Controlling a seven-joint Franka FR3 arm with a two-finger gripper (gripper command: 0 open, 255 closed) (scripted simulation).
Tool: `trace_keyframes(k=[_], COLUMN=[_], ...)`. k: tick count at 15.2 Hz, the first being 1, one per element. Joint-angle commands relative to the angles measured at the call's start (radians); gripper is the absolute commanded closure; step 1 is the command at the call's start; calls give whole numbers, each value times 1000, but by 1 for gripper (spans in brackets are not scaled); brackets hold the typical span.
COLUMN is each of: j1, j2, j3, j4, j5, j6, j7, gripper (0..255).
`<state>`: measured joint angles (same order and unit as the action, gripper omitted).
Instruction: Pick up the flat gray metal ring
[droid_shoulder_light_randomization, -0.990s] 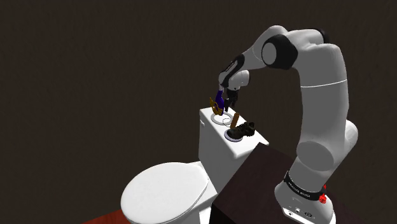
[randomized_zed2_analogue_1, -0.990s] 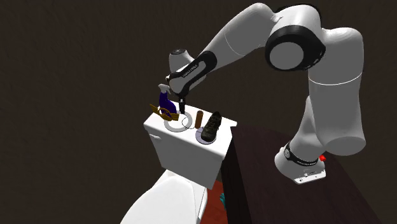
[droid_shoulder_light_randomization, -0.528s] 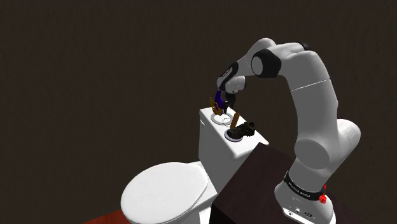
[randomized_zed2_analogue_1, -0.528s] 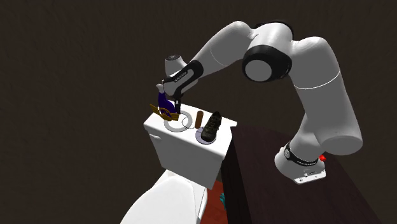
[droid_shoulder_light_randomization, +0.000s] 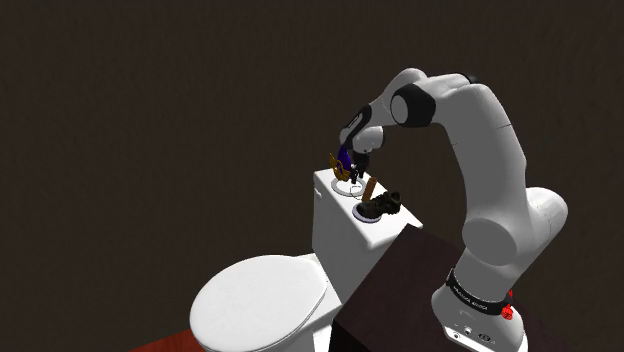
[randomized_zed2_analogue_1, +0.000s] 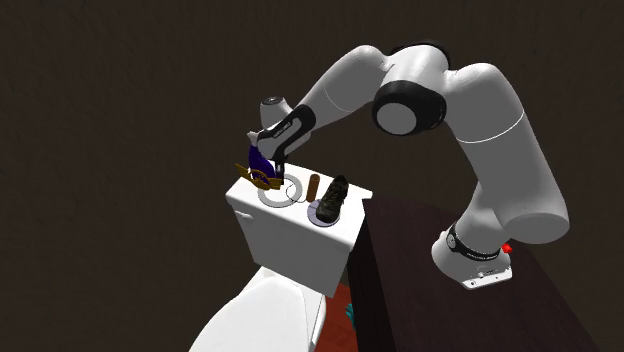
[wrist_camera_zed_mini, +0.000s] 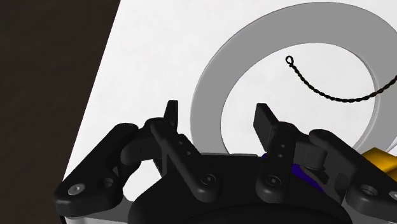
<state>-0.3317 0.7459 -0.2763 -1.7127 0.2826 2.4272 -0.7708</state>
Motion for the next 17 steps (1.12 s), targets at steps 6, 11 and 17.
trace_keyframes(k=[6,11,17], j1=[2,3,15], j2=[1,-16,-74], j3=[0,-6,-23], j4=[-4,-4,-14], j5=[0,-5,-23], j6=[4,-12,-61], j7=[2,3,13], gripper=[255,255,255])
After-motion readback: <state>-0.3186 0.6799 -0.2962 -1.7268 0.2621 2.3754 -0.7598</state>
